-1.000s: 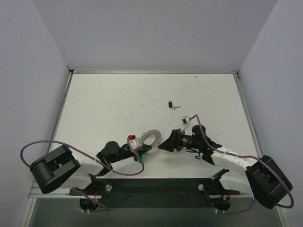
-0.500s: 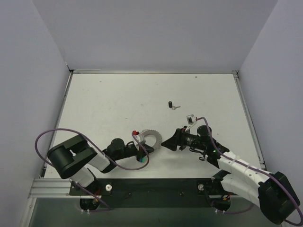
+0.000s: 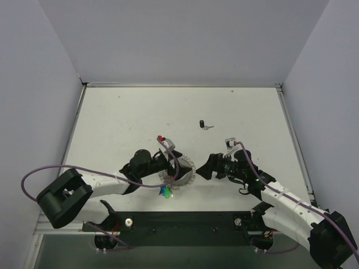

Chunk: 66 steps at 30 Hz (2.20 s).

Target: Put the keys on the keyring

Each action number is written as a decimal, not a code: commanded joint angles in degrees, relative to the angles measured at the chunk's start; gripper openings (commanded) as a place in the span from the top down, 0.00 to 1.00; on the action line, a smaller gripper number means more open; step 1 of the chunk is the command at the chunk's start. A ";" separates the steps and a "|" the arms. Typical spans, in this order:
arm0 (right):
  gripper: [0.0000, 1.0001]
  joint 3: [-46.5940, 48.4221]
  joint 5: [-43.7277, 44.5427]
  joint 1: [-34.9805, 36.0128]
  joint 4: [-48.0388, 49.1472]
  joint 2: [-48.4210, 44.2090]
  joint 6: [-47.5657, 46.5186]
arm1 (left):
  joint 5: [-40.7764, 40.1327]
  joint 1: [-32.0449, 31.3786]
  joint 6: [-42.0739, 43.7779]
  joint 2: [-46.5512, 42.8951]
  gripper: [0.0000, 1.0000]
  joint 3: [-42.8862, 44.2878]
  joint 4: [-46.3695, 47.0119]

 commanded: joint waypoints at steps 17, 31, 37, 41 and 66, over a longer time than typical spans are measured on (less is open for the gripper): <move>0.34 5.43 1.96 7.21 -1.16 14.43 -0.07 | 8.15 8.06 -5.85 -0.47 0.10 12.63 -36.59; 0.37 9.21 13.73 8.53 -5.90 15.41 1.86 | 4.82 12.28 -10.33 -7.41 0.10 10.61 -37.56; 0.36 10.97 16.02 8.27 -7.31 15.93 3.19 | 0.86 12.55 -9.19 -7.94 0.10 12.89 -42.03; 0.36 12.29 16.20 8.18 -7.75 16.73 3.45 | -0.28 12.46 -8.58 -7.42 0.11 13.25 -43.45; 0.53 14.31 9.96 12.83 -8.54 23.49 1.26 | 1.30 12.02 -7.26 -6.01 0.16 12.28 -42.40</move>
